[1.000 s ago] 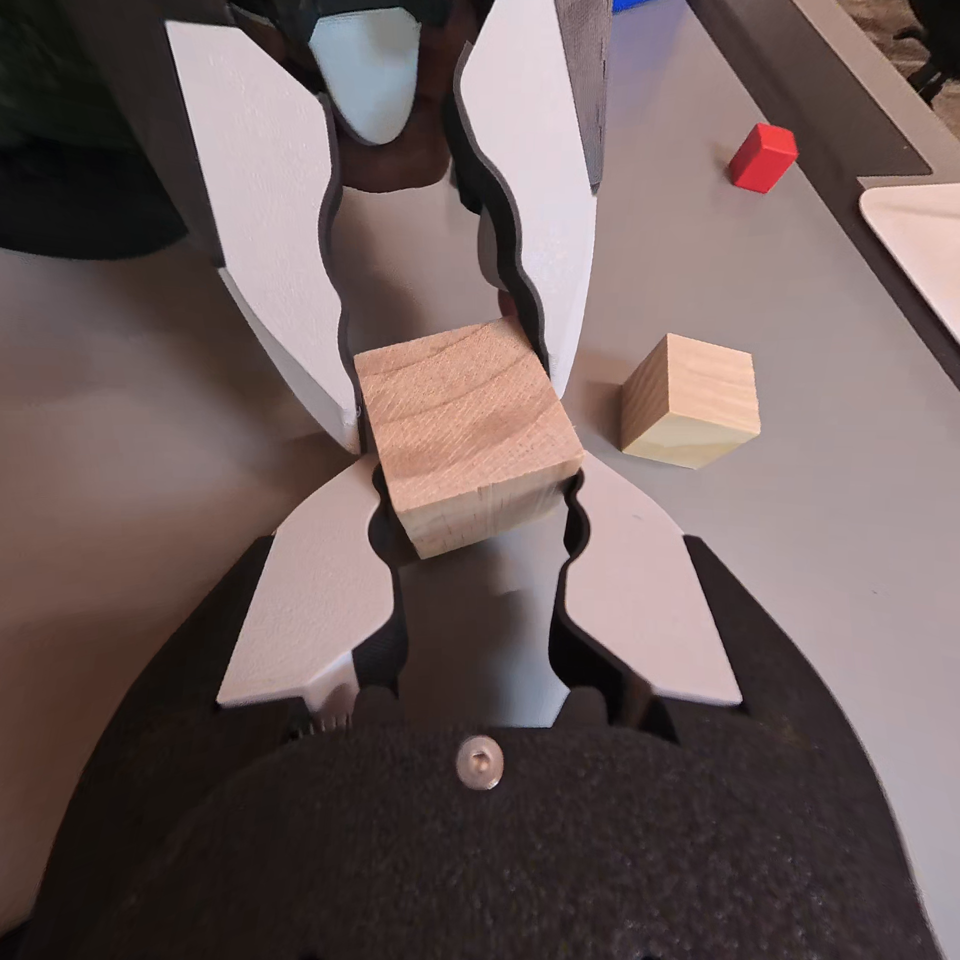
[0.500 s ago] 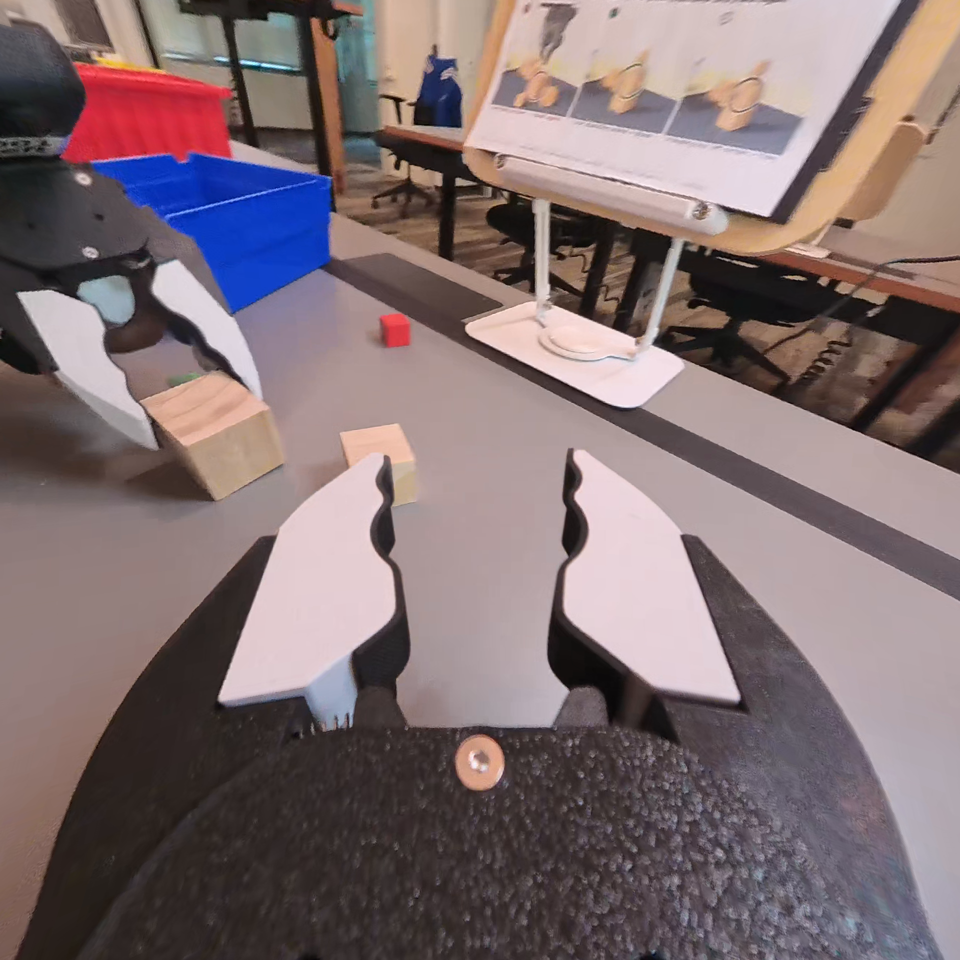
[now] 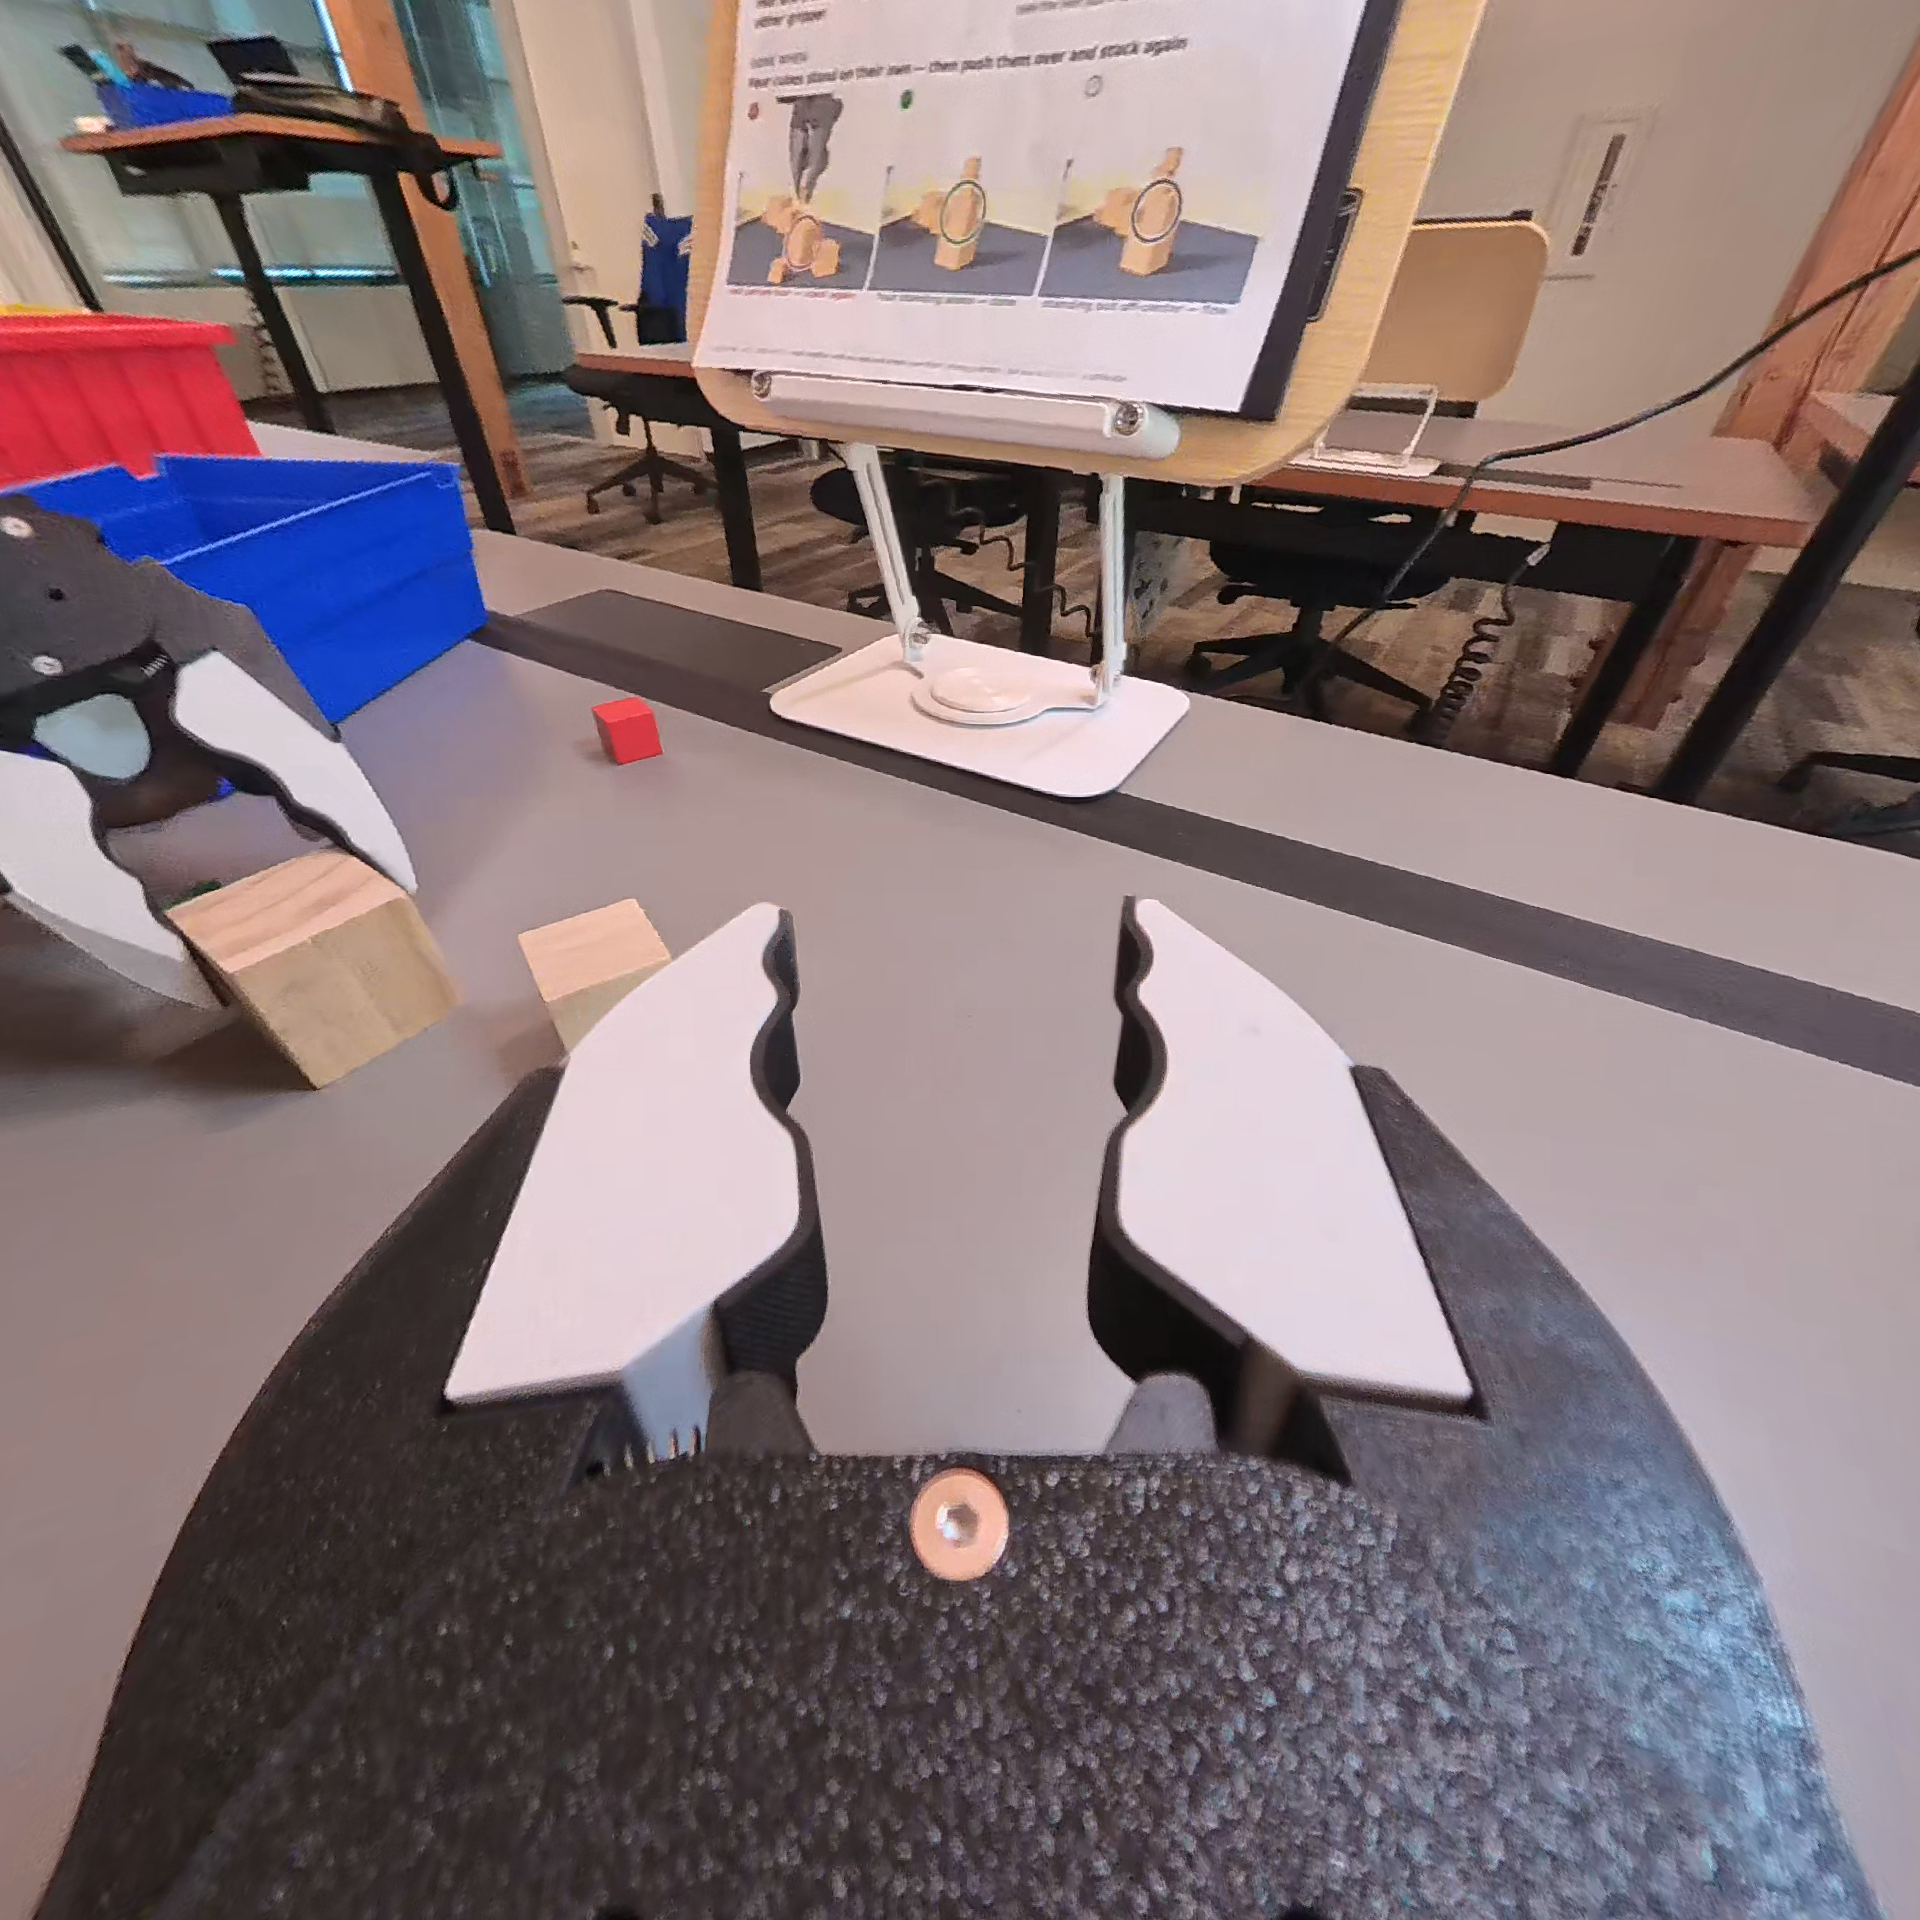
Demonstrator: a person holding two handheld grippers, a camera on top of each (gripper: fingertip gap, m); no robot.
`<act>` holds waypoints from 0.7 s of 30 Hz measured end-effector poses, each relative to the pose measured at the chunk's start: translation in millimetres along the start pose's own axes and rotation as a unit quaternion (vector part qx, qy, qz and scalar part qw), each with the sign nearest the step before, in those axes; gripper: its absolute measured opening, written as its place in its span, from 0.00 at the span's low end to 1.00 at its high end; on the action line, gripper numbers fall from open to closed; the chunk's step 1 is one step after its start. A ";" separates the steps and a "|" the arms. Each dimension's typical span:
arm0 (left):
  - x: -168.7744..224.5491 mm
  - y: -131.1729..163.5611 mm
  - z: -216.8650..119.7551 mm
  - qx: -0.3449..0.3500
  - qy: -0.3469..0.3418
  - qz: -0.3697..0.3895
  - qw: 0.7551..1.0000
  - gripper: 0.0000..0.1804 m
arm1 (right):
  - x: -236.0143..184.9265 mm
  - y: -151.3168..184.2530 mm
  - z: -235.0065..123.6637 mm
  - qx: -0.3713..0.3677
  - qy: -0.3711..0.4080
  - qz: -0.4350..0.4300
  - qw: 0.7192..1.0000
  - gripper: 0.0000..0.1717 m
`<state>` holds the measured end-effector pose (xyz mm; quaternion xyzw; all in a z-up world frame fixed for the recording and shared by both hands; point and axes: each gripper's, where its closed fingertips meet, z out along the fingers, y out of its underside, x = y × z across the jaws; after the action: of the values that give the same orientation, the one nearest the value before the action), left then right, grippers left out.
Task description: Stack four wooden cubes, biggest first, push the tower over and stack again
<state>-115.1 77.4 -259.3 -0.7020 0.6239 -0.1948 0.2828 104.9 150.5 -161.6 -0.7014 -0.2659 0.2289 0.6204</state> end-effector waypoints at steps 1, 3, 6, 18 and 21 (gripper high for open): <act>-0.6 -1.3 -2.1 0.002 0.000 0.002 1.000 0.33 | 2.7 0.0 -1.1 0.000 0.005 0.001 1.000 0.35; -0.4 -5.4 -7.7 0.016 -0.001 -0.002 1.000 0.33 | 7.7 -0.1 -2.4 0.000 0.020 -0.005 1.000 0.35; -2.5 -4.0 -14.6 0.017 -0.015 -0.013 1.000 0.32 | 10.7 -0.7 -2.5 0.001 0.031 -0.009 0.999 0.33; -15.5 -6.4 -17.6 0.013 -0.055 -0.018 0.998 0.31 | 9.6 -14.7 -12.2 0.047 0.036 -0.034 0.998 0.07; -19.8 -27.2 -38.9 0.064 -0.061 -0.032 0.996 0.32 | 9.0 -17.0 -13.2 0.056 0.044 -0.044 0.996 0.00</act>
<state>-121.5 92.7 -210.6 -0.7123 0.5691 -0.2006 0.3584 118.7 148.0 -143.0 -0.6628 -0.2556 0.1845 0.6792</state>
